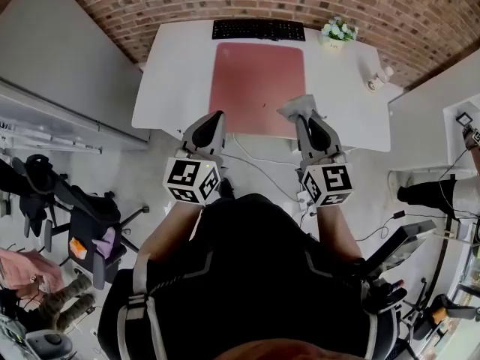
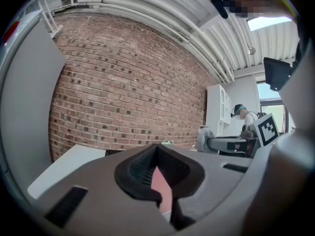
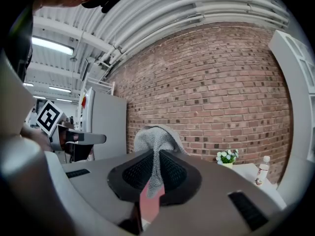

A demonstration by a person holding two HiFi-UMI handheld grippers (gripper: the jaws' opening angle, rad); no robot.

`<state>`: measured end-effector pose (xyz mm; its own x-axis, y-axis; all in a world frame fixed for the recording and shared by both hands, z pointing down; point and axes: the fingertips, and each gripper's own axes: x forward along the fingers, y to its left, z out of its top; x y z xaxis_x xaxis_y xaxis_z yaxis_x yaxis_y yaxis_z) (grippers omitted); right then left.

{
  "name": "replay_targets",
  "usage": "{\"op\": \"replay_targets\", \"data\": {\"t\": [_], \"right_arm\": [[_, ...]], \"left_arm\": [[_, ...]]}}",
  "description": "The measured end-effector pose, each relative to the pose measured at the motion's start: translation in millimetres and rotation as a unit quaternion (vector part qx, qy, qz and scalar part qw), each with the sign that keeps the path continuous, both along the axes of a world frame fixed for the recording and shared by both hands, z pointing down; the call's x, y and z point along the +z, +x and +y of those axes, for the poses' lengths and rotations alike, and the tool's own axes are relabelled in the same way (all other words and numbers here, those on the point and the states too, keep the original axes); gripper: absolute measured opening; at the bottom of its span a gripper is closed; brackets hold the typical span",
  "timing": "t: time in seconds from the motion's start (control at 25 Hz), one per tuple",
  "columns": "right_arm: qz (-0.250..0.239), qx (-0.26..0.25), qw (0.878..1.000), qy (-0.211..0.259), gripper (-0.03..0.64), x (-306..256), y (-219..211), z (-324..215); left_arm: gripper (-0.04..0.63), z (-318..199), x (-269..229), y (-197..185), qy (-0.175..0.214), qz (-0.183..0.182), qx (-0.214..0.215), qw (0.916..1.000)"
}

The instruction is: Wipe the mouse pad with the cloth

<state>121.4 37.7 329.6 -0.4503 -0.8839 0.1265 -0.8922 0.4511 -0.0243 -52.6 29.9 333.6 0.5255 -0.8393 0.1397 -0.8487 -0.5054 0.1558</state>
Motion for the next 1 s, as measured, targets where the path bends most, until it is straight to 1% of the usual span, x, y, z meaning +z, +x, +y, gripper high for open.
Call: {"op": "replay_targets", "data": {"t": [0.16,0.32,0.44,0.6,0.8,1.0], "right_arm": [[0.010,-0.010,1.000,-0.005,0.040,3.0,-25.4,-17.1],[0.021,-0.025,0.999,-0.010,0.040,3.3,-51.8,-35.5],[0.033,-0.039,0.999,-0.018,0.040,7.4,-71.0,-51.2],[0.034,-0.036,0.998,-0.027,0.040,18.3,-94.8,-71.6],[0.044,-0.021,0.999,-0.023,0.040,19.4,-121.7,-89.0],[0.055,-0.040,0.997,-0.031,0.040,25.5,-141.9,-100.4]], "left_arm": [[0.000,-16.2,1.0,-19.2,0.002,-0.005,0.003,1.0000],[0.000,-35.9,2.1,-43.3,-0.004,-0.004,-0.005,1.0000],[0.000,-50.5,-1.4,-58.6,0.001,-0.006,-0.008,0.9999],[0.000,-66.2,-0.2,-83.4,0.002,0.000,-0.014,0.9999],[0.000,-80.5,7.2,-114.2,-0.008,0.010,-0.007,0.9999],[0.000,-88.2,20.3,-123.4,-0.017,0.015,-0.008,0.9997]]}}
